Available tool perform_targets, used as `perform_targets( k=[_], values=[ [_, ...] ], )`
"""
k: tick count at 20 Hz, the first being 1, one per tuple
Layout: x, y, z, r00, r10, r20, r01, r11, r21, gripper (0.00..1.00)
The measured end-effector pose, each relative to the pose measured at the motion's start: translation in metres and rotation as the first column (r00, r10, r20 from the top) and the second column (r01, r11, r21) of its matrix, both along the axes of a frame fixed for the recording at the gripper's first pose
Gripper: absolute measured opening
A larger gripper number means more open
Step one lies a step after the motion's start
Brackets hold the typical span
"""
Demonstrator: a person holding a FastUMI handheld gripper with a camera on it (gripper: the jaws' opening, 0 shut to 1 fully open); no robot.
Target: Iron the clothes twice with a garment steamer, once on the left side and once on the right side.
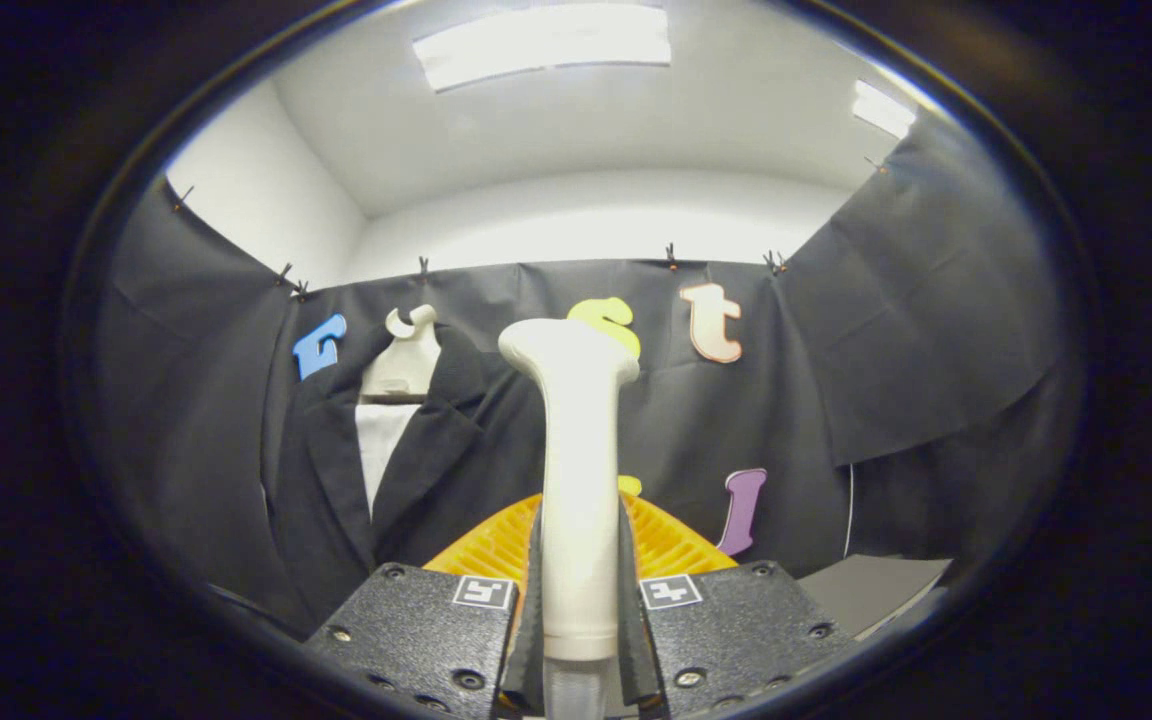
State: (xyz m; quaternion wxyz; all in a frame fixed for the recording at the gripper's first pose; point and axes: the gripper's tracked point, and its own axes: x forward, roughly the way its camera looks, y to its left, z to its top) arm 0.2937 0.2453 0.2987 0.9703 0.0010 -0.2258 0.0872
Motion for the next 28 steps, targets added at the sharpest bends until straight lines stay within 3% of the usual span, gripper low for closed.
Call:
perform_targets(
  k=[7, 28],
  values=[
    [0.006, 0.019, 0.006, 0.999, 0.014, 0.040, -0.011, 0.997, -0.073, 0.33],
    [-0.020, 0.013, -0.079, 0.973, 0.002, -0.229, -0.035, 0.989, -0.141, 0.33]
  ],
)
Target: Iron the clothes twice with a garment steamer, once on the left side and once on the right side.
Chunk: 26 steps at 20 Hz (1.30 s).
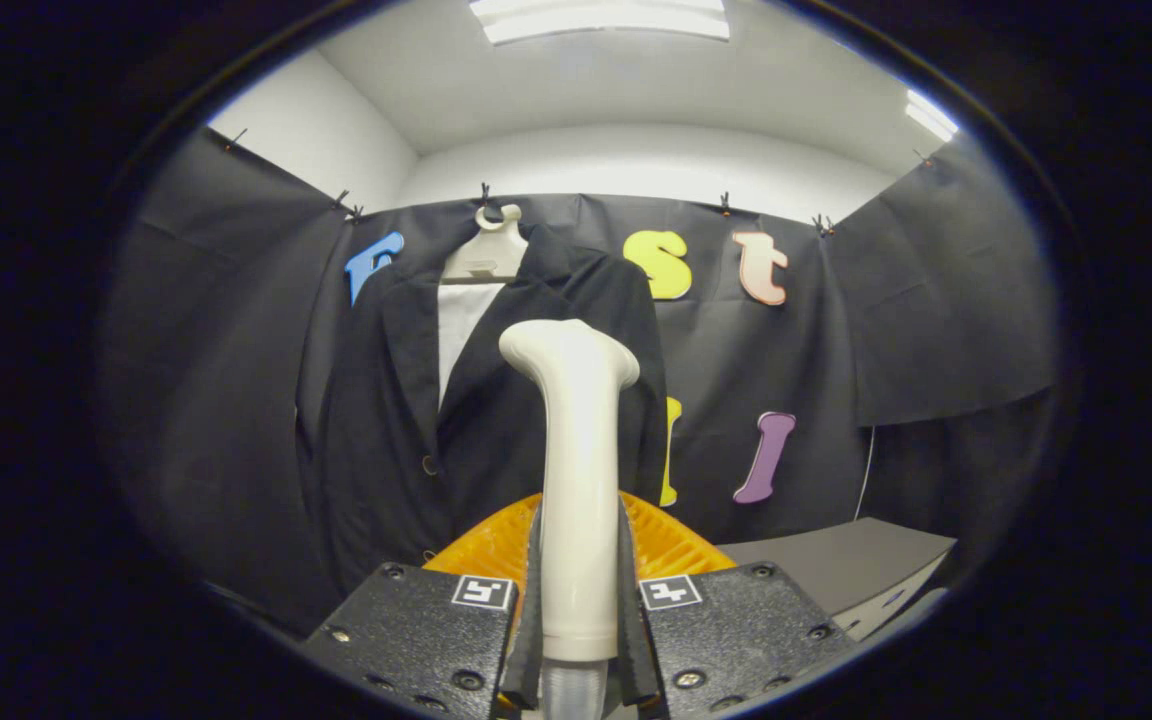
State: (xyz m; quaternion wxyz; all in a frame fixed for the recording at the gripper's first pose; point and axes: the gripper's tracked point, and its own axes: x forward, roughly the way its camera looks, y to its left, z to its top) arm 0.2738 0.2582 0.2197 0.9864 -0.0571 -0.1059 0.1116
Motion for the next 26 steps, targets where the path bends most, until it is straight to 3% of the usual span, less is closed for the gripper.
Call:
perform_targets(
  k=[15, 26],
  values=[
    [-0.032, -0.017, -0.076, 0.977, -0.044, -0.209, 0.023, 0.995, -0.102, 0.33],
    [-0.055, -0.026, -0.126, 0.929, -0.072, -0.363, 0.013, 0.987, -0.162, 0.33]
  ],
)
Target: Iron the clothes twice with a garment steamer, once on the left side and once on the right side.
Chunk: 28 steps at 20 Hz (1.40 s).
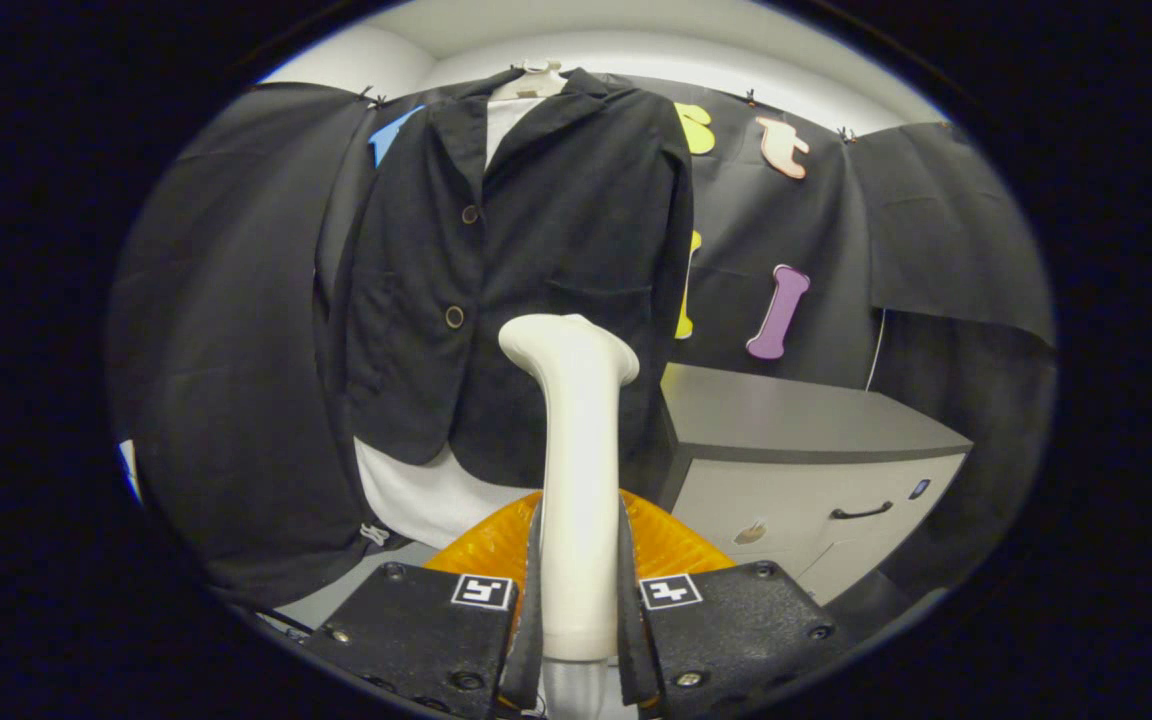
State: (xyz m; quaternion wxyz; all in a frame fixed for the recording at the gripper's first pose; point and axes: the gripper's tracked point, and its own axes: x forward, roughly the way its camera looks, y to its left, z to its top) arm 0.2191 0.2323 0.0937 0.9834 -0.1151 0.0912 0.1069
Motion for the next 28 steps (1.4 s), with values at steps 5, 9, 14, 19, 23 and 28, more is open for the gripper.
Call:
perform_targets(
  k=[5, 9, 14, 19, 23, 28],
  values=[
    [-0.008, -0.006, -0.022, 0.997, -0.010, -0.075, 0.007, 0.999, -0.034, 0.33],
    [-0.015, -0.012, -0.039, 0.990, -0.029, -0.141, 0.022, 0.998, -0.057, 0.33],
    [-0.019, -0.018, -0.047, 0.983, -0.046, -0.175, 0.032, 0.996, -0.080, 0.33],
    [-0.017, -0.013, -0.035, 0.990, -0.019, -0.138, 0.010, 0.998, -0.067, 0.33],
    [-0.011, 0.002, -0.007, 0.999, 0.018, -0.031, -0.018, 1.000, -0.002, 0.33],
    [0.012, 0.031, 0.064, 0.971, 0.064, 0.229, -0.087, 0.992, 0.091, 0.33]
  ],
)
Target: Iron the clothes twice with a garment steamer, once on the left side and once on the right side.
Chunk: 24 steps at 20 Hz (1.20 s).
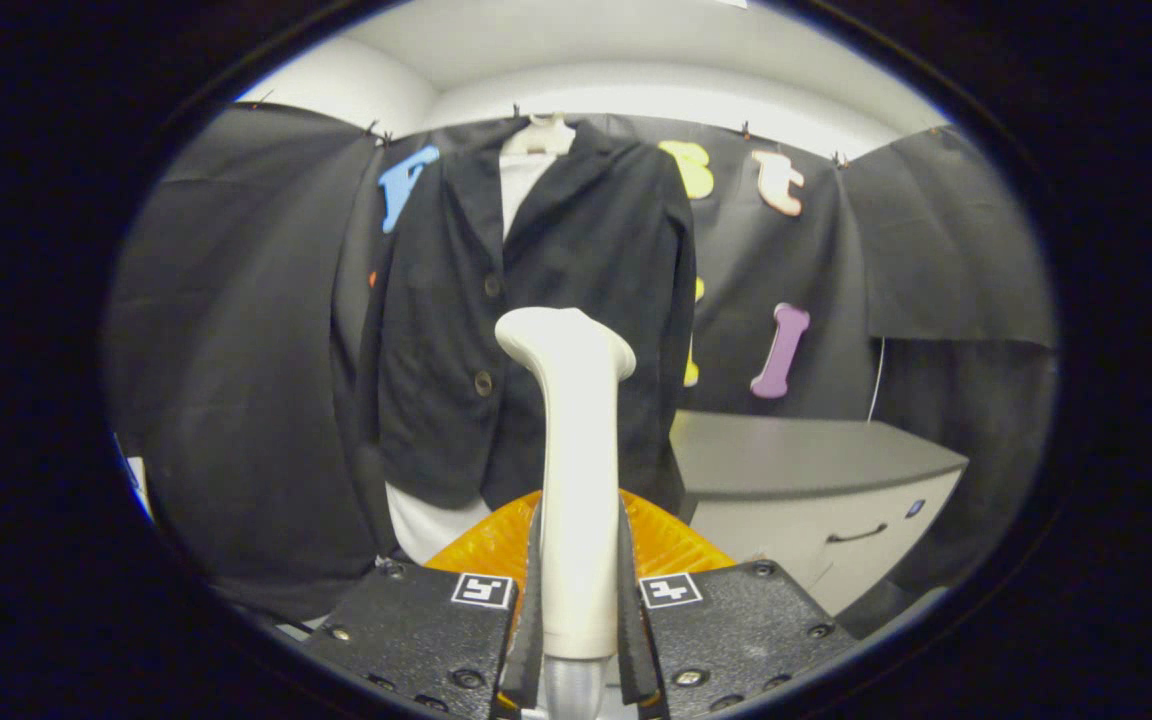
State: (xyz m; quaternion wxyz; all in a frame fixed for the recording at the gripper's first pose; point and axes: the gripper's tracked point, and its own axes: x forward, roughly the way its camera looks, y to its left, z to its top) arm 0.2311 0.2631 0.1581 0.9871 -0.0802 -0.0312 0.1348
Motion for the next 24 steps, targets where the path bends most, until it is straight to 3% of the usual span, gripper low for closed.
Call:
perform_targets(
  k=[6, 11, 20, 24],
  values=[
    [0.017, 0.040, 0.079, 0.955, 0.085, 0.285, -0.110, 0.991, 0.073, 0.33],
    [0.031, 0.071, 0.114, 0.909, 0.131, 0.395, -0.176, 0.981, 0.078, 0.33],
    [0.052, 0.094, 0.164, 0.819, 0.120, 0.561, -0.166, 0.986, 0.031, 0.33],
    [0.057, 0.095, 0.164, 0.819, 0.113, 0.562, -0.141, 0.990, 0.007, 0.33]
  ],
)
